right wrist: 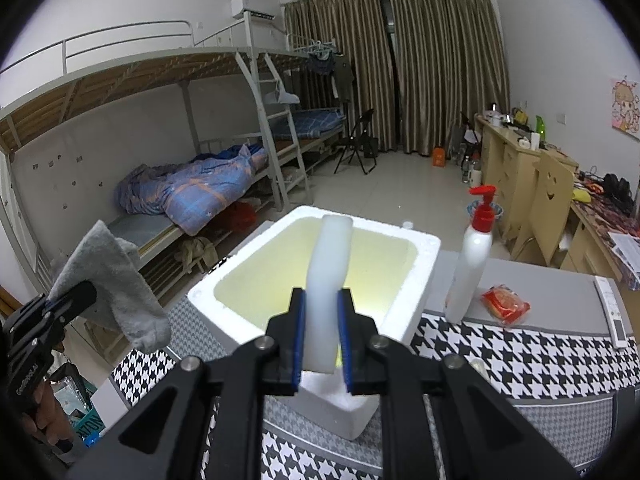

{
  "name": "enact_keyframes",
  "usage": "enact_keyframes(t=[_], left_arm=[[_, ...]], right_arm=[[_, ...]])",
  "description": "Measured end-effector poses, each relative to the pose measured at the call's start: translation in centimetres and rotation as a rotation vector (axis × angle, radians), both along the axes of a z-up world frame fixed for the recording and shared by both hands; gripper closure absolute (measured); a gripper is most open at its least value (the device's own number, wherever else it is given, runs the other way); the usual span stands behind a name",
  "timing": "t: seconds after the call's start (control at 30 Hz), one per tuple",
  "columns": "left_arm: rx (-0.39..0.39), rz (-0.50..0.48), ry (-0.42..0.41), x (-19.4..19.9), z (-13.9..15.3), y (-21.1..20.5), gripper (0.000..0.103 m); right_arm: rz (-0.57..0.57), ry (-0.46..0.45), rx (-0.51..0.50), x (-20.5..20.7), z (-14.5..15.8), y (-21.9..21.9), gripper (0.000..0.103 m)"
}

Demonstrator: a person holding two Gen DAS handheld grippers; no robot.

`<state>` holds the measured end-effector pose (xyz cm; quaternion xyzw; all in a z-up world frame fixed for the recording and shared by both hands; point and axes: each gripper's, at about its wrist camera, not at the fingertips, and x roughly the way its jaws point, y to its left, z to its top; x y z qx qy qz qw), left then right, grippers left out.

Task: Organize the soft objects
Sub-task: 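Lower the foam tube into the foam box and open the right gripper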

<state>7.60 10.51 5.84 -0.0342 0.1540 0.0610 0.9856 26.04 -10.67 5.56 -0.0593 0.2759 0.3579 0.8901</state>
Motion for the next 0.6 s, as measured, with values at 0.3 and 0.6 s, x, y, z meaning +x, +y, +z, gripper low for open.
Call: enact_keyframes(t=[0.3, 0.6], left_arm=[[-0.017, 0.026, 0.007, 0.0, -0.4, 0.8, 0.097], [-0.027, 0.034, 0.007, 0.3, -0.7, 1.5, 0.097]], right_arm=[[-0.001, 0.022, -0.019, 0.9, -0.5, 1.4, 0.084], [-0.020, 0.065, -0.007, 2.2, -1.0, 2.0, 0.070]])
